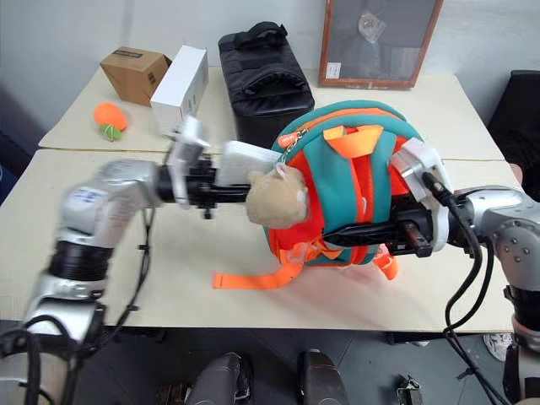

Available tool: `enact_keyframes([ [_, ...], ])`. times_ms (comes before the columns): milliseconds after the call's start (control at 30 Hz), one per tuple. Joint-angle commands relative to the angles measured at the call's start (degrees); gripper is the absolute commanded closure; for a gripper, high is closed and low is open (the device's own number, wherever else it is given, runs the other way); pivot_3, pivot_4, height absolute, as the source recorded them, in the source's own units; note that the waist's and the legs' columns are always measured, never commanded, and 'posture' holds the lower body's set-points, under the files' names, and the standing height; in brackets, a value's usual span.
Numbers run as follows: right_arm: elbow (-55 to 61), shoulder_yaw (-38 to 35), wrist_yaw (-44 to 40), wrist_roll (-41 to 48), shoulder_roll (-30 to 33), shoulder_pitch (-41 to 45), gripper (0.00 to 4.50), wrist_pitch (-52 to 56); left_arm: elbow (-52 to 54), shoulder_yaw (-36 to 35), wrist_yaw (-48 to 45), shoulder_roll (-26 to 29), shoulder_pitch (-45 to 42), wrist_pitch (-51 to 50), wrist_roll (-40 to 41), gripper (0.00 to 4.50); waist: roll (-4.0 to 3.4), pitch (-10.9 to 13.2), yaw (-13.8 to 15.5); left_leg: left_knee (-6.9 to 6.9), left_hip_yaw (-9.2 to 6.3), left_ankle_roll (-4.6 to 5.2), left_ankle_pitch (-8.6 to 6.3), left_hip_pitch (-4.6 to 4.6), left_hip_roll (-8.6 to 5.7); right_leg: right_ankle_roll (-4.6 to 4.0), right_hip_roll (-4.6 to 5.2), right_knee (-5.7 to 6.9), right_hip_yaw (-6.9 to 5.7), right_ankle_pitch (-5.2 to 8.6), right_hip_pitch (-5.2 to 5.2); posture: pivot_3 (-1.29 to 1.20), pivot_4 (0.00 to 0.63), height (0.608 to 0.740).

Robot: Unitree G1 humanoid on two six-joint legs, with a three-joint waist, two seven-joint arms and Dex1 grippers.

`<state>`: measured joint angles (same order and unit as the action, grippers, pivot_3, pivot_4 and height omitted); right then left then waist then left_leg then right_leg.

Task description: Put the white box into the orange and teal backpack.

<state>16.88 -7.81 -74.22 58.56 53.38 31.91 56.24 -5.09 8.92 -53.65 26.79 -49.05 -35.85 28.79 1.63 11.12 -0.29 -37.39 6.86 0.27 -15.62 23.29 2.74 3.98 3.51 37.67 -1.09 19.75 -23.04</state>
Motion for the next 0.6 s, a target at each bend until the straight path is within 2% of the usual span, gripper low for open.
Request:
enact_keyframes([
  [33,4.5,-2.5,1.5,4.1,-0.7,-0.4,4.49,0.4,-2.5,2.1,5.4,-5.6,-2.1,6.2,-5.9,3.20,0.00,0.0,0.0,-0.01,0.00,0.00,0.00,-0.01,0.01,0.00,-0.01,0.02,0.00,0.00,-0.01,0.00,0.150,0.740],
  [167,6.9,-2.7,4.9,6.9,-1.7,-0.8,4.49,1.1,-7.1,2.5,7.4,-11.2,-2.9,9.2,-8.8,3.20,0.00,0.0,0.2,-0.04,-0.02,0.01,0.06,-0.03,0.01,0.00,0.00,0.08,-0.02,0.00,0.00,0.00,0.150,0.740],
  [233,7.8,-2.7,6.7,7.1,-2.2,-1.9,4.50,1.1,-7.8,1.4,6.5,-11.0,-2.9,8.7,-8.7,2.48,0.00,0.0,0.0,-0.07,0.00,0.04,0.07,-0.03,0.01,0.02,0.00,0.09,0.00,-0.01,0.00,0.00,0.150,0.740],
  [433,9.0,-3.1,10.5,6.6,-2.9,-6.2,4.50,0.0,0.6,-4.0,2.5,-2.2,1.2,3.8,-5.2,0.84,-0.01,0.0,-0.8,0.11,-0.05,0.06,0.13,-0.12,0.07,0.01,-0.03,0.19,-0.01,-0.01,-0.01,0.00,0.150,0.740],
  [533,9.4,-1.9,12.9,4.5,-3.9,-7.6,4.50,-1.4,9.7,-11.3,-2.1,5.7,5.6,-3.4,4.1,0.08,-0.01,0.0,-1.8,0.19,-0.08,-0.22,0.29,-0.13,0.09,-0.01,-0.04,0.19,-0.02,0.00,-0.02,0.00,0.150,0.740],
  [600,9.7,-0.9,13.6,2.6,-4.5,-8.3,4.50,-2.7,14.8,-15.8,-5.1,10.7,8.4,-7.8,10.2,0.08,-0.01,0.0,-2.4,0.23,-0.08,-0.28,0.33,-0.13,0.14,-0.04,-0.07,0.20,-0.02,0.02,-0.06,0.00,0.150,0.740],
])
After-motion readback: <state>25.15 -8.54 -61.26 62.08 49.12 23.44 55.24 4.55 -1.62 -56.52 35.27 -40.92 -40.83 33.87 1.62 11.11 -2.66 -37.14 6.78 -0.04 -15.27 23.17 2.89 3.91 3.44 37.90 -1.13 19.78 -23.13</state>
